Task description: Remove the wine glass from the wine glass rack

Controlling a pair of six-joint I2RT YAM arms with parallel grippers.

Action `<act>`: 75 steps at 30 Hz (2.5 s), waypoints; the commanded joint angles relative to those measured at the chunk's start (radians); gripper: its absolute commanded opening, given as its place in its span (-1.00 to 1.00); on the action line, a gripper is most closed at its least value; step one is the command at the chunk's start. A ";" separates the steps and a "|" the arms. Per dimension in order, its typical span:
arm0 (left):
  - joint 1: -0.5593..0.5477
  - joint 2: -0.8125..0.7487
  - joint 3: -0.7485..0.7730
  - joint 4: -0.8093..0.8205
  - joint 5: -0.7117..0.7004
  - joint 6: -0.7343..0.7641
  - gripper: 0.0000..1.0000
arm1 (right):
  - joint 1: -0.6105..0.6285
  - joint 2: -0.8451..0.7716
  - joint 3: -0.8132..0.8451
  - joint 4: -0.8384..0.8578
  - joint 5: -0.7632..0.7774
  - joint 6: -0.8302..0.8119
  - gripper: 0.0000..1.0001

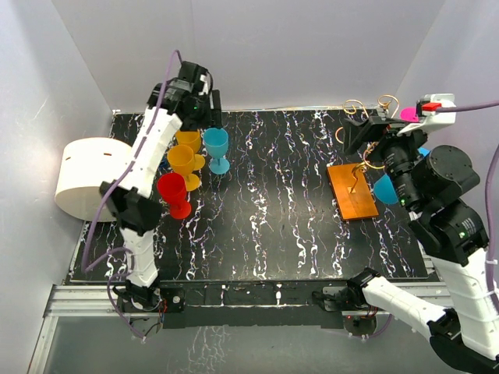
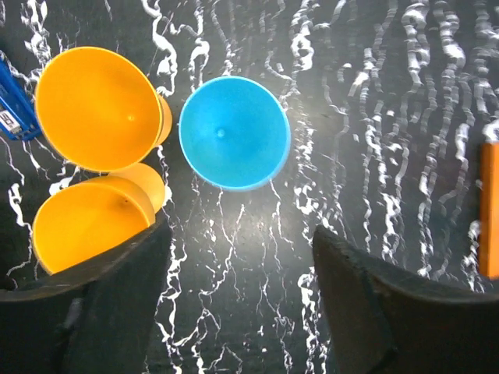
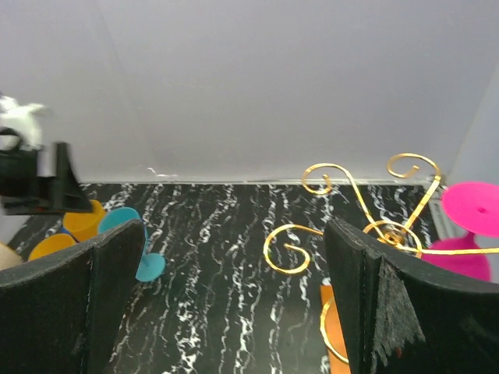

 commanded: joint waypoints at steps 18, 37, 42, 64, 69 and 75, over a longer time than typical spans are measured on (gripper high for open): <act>0.000 -0.992 -0.773 0.485 0.463 -0.043 0.97 | 0.000 0.236 0.193 -0.304 0.612 -0.111 0.84; -0.001 -1.053 -0.927 0.656 0.748 -0.040 0.97 | -0.289 0.534 0.413 -0.372 0.512 -0.208 0.23; -0.001 -1.047 -0.976 0.709 0.765 0.000 0.97 | -0.314 0.602 0.453 -0.411 0.519 -0.257 0.22; -0.093 -0.963 -1.054 0.721 0.623 0.097 0.97 | -0.351 0.682 0.363 -0.370 0.598 -0.392 -0.02; -0.098 -0.966 -1.057 0.723 0.622 0.097 0.97 | -0.371 0.703 0.389 -0.364 0.571 -0.386 -0.10; -0.099 -0.972 -1.061 0.719 0.616 0.099 0.97 | -0.388 0.720 0.391 -0.353 0.551 -0.392 -0.10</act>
